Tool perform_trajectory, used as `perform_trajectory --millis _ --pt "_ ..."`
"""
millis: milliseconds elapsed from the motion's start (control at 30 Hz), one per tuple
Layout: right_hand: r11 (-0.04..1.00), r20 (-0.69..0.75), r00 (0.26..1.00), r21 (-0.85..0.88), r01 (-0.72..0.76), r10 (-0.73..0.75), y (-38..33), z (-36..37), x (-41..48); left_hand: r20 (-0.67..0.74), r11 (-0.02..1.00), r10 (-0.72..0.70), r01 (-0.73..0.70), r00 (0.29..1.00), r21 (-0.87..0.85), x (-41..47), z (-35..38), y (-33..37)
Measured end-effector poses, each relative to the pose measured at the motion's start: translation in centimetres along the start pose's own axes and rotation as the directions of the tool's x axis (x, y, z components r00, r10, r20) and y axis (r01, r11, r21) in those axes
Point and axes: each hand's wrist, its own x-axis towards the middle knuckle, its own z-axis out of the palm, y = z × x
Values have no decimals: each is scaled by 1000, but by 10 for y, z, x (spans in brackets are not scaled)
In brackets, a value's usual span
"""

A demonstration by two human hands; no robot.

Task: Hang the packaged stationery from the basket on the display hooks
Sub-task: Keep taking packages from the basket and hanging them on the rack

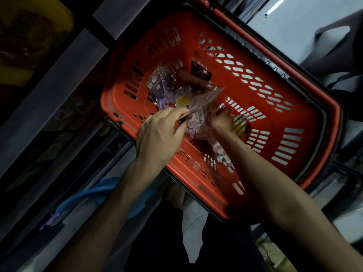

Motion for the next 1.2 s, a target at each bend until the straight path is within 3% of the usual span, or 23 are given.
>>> perform_trajectory --millis 133,233,400,500,600,667,733,800,900,1067,1200 --pt "997 3 1000 -71 11 -10 -2 -1 -1 -12 1000 -12 12 1000 14 0 3 2" --pt "989 49 989 -43 141 -139 -4 -5 -5 -19 999 -31 31 999 16 0 3 3" --pt "973 72 971 -28 230 -228 -14 -40 -42 29 998 -12 10 999 61 2 -2 5" --pt "956 -22 959 82 282 -281 -21 -67 -74 38 997 -71 69 997 37 4 -7 10" --pt "893 -87 945 311 325 -314 -30 -91 -105 45 957 -207 212 977 -196 5 -12 13" --pt "826 -110 930 431 363 -351 -39 -104 -123 85 831 -335 336 939 -442 8 -13 14" --pt "744 -136 902 524 416 -409 -51 -112 -140 120 620 -444 401 888 -674 16 -15 16" --pt "683 -197 859 535 498 -472 -62 -112 -151 199 409 -511 440 836 -800 22 -12 14" --pt "637 -249 740 386 668 -625 -72 -104 -162 342 181 -497 481 797 -858 23 -7 13" --pt "393 -150 385 -22 919 -910 -73 -108 -166 522 -166 -405 501 751 -849 21 -26 8" --pt "230 44 236 -107 967 -971 -62 -122 -159 604 -243 -306 553 736 -797 13 -38 0"
